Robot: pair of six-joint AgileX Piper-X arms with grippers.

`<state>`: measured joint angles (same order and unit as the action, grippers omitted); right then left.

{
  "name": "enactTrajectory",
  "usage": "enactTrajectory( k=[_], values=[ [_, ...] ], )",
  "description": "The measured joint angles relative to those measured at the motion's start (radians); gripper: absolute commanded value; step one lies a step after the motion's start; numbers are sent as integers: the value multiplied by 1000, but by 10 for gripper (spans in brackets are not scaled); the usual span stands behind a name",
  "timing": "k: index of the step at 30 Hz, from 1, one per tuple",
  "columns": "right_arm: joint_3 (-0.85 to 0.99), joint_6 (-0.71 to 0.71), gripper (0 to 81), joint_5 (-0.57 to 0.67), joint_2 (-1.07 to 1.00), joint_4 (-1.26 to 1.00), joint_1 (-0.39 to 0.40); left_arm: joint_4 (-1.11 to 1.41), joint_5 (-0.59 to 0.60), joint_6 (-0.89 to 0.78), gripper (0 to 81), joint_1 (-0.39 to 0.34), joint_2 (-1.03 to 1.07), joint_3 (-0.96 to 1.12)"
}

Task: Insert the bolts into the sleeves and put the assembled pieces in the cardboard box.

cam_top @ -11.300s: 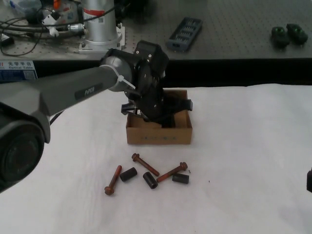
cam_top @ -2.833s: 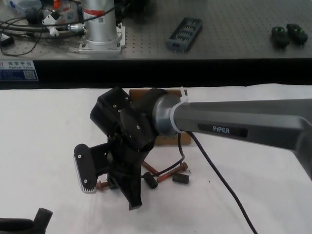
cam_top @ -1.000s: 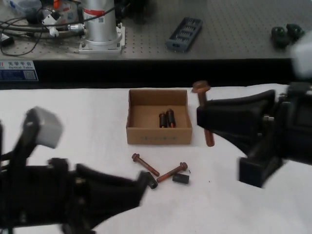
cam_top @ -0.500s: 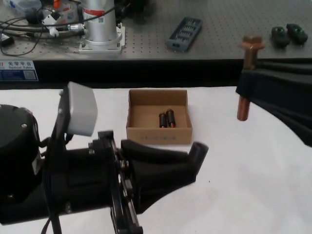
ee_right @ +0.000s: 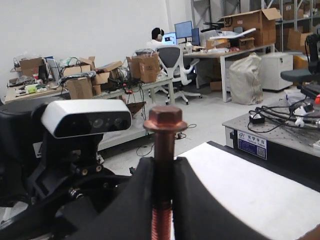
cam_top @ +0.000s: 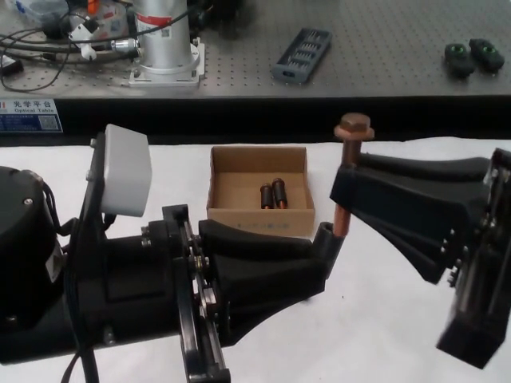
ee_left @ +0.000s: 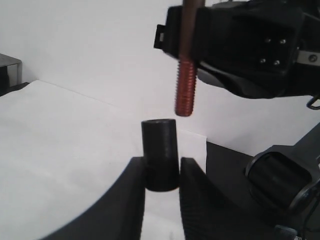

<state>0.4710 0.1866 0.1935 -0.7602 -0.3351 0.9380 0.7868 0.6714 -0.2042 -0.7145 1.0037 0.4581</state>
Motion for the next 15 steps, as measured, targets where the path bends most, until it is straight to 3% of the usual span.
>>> enactTrajectory(
  k=[15],
  values=[
    [-3, 0, 37, -1, -9, -4, 0, 0, 5, 0, 6, 0, 0, 0]
  ],
)
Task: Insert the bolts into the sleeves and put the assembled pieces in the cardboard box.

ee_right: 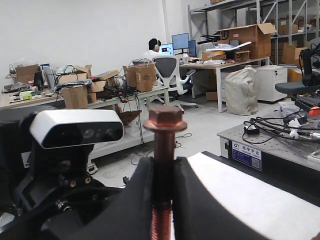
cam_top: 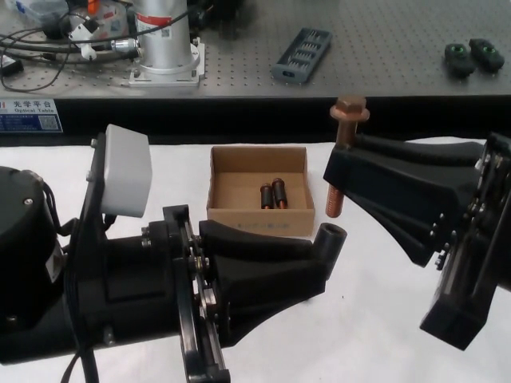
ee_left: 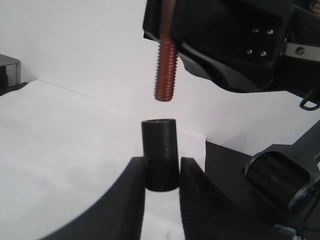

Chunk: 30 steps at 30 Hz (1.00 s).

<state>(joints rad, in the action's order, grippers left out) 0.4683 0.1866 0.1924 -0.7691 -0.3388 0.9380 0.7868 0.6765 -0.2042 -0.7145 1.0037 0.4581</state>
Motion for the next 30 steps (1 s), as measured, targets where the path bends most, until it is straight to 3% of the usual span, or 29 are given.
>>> enactTrajectory(
  k=[30],
  values=[
    [0, 38, 37, -22, 0, 36, -4, 93, -83, 2, 6, -3, 1, -10]
  ],
)
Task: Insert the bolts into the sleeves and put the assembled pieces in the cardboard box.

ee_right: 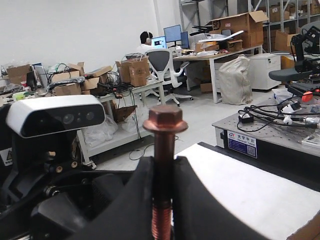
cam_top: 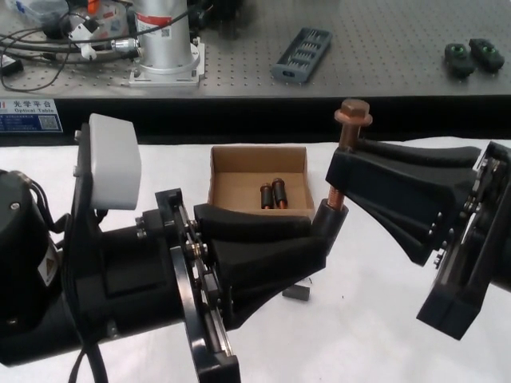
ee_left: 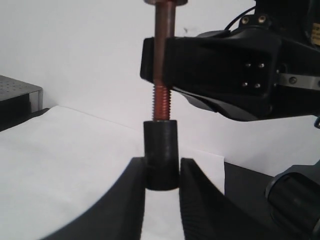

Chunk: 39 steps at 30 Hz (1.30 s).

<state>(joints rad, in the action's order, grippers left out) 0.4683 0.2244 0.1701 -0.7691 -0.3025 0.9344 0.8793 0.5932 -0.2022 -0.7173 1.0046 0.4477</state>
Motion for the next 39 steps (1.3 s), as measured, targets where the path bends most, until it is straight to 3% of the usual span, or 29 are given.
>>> enactTrajectory(
  k=[8, 14, 19, 33, 36, 39],
  values=[
    [2, 5, 9, -7, 0, 13, -1, 16, -17, 0, 6, -3, 7, -1],
    [2, 5, 162, -6, 0, 13, -1, 18, -17, 0, 6, -3, 7, -1],
    [-1, 12, 80, -20, 0, -7, -1, 45, -53, 0, 6, -1, 7, -1],
    [-1, 15, 80, -52, 0, -39, -1, 74, -71, 0, 6, -1, 7, -1],
    [-1, -23, 80, -114, 0, -39, -1, 83, -83, 0, 6, -1, 7, -1],
    [-1, -89, 80, -257, 0, -39, -1, 87, -120, 0, 6, -1, 7, -1]
  ],
)
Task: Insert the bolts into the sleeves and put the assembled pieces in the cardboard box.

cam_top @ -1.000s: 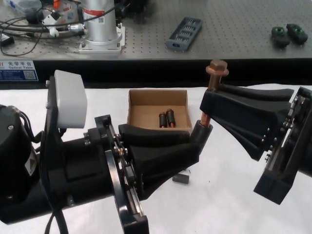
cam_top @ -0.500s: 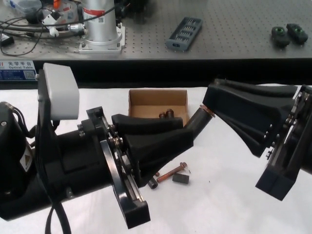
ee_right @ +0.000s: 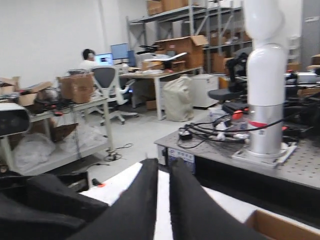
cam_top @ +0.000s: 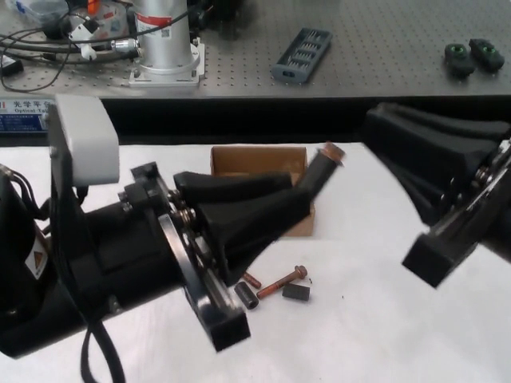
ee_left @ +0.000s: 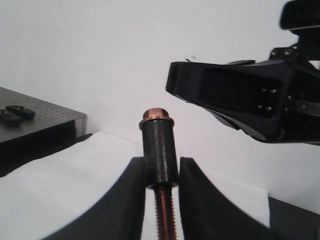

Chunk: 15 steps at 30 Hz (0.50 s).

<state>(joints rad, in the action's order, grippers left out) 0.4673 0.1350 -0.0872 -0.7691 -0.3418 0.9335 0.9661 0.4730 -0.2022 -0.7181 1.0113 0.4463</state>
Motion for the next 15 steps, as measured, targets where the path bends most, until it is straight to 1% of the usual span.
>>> enactTrajectory(
  k=[3, 4, 5, 11, 15],
  values=[
    [0, -36, 80, -98, 0, 15, 0, 0, -74, 0, 6, 0, 0, 0],
    [0, -49, 80, -145, 2, 45, 0, 0, -86, 0, 6, 0, 0, 0],
    [0, -53, 80, -163, 8, 70, 0, -3, -97, 0, 6, 0, 0, 0],
    [0, -62, 80, -194, 69, 232, 0, -84, -123, 0, 6, 13, 2, 16],
    [0, -62, 80, -210, 149, 406, 0, -225, -126, 38, 6, 62, 10, 92]
  ],
)
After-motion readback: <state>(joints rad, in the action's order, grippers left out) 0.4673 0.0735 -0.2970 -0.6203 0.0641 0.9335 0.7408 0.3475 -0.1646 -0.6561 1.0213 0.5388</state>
